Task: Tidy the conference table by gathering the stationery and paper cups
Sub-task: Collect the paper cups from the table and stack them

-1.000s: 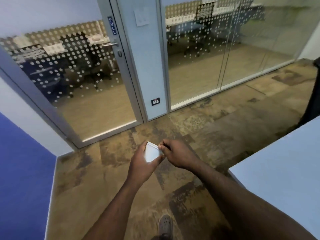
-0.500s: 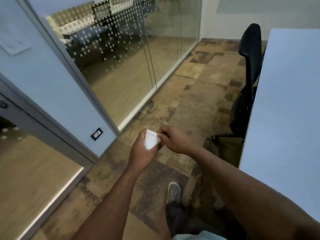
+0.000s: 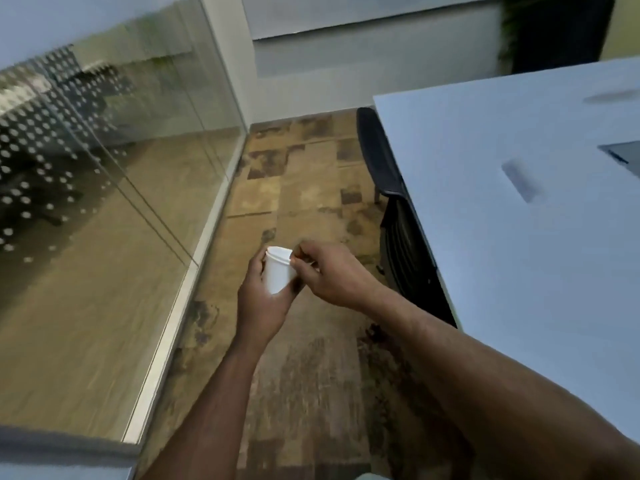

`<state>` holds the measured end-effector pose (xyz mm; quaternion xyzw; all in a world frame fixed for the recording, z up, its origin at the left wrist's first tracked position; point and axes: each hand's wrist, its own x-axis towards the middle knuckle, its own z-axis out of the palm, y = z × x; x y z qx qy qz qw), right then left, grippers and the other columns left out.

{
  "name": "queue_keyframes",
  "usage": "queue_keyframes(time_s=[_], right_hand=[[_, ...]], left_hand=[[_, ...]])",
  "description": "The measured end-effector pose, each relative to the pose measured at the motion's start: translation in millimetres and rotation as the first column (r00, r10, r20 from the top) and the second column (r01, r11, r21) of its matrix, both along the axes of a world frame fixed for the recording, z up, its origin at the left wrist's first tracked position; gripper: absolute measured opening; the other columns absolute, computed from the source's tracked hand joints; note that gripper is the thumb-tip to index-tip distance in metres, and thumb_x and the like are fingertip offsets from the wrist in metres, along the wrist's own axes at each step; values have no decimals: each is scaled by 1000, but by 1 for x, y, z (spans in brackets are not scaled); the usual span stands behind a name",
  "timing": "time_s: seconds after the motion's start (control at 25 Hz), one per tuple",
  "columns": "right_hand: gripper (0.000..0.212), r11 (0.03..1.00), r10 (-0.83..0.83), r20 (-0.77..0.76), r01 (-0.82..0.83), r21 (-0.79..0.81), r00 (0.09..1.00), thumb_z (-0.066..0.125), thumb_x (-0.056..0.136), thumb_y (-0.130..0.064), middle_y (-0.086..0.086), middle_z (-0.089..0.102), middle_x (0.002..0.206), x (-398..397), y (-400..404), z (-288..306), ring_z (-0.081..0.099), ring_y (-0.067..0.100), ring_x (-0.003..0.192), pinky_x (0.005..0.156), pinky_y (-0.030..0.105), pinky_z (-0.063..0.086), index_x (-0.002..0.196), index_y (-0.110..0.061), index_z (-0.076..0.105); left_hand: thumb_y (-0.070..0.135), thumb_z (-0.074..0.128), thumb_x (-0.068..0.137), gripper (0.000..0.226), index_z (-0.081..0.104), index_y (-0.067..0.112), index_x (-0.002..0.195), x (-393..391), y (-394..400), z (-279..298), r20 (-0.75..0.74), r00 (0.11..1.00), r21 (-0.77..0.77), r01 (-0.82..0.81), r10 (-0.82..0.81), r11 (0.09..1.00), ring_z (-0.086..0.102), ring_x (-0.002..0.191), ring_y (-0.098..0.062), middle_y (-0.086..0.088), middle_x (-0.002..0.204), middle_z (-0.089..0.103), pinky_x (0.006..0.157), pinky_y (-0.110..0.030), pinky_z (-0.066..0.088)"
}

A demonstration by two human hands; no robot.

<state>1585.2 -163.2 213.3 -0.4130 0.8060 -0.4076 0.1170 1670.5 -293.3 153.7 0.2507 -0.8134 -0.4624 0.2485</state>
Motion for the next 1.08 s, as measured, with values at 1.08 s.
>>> queue_keyframes(time_s=[1.08], right_hand=[[17,272,-916,-324,959,-73,235,53,93,-33,-8,65,98,-421,226,82,55,15,96,83,39,50,99,-27,67]], left_hand=[[60,75,65,69,51,39,126,-578,229,90,-148,421,15,906,-895,423,61,92,5,17,105,64,69,-14,48]])
